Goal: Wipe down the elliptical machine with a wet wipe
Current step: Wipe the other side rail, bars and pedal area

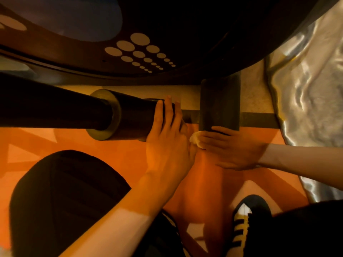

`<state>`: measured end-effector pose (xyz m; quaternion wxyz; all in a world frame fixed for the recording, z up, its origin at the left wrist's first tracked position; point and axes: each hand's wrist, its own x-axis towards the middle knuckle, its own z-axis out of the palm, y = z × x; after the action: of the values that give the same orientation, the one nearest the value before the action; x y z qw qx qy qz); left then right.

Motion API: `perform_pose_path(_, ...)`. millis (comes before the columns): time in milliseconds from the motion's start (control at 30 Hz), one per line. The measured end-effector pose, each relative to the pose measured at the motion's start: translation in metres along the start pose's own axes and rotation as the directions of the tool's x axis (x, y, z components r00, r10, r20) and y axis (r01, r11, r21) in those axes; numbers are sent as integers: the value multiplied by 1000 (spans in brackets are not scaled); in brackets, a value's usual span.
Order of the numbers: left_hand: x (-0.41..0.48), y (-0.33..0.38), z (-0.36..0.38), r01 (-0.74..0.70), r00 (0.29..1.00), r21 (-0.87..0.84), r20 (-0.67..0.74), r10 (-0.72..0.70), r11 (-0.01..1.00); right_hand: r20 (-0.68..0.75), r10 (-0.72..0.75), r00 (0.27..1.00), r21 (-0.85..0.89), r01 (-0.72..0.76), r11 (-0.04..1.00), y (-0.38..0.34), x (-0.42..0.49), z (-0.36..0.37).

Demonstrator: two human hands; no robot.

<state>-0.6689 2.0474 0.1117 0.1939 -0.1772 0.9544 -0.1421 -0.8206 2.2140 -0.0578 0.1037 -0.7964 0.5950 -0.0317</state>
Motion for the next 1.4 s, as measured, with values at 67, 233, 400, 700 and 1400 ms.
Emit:
perform_pose_path(67,1,0,-3,-16,998,-42,63,18,999,47,36,998,-12,-36,999,20,6,-11)
perform_pose_path(233,3,2,-6,-41,996,-29,72,43,999,65,391,918,10,-392,920,58,47,-32)
perform_pose_path(400,4,2,-9,-22,996,-15,85,23,1000,-16,556,831,248,-536,807,-27,4,1)
perform_pose_path(700,5,5,-9,-11,999,-17,50,12,1000,-42,821,569,229,-794,563,17,56,-12)
perform_pose_path(1400,2,4,-4,-37,997,-6,69,37,999,58,972,226,639,-756,137,-14,49,6)
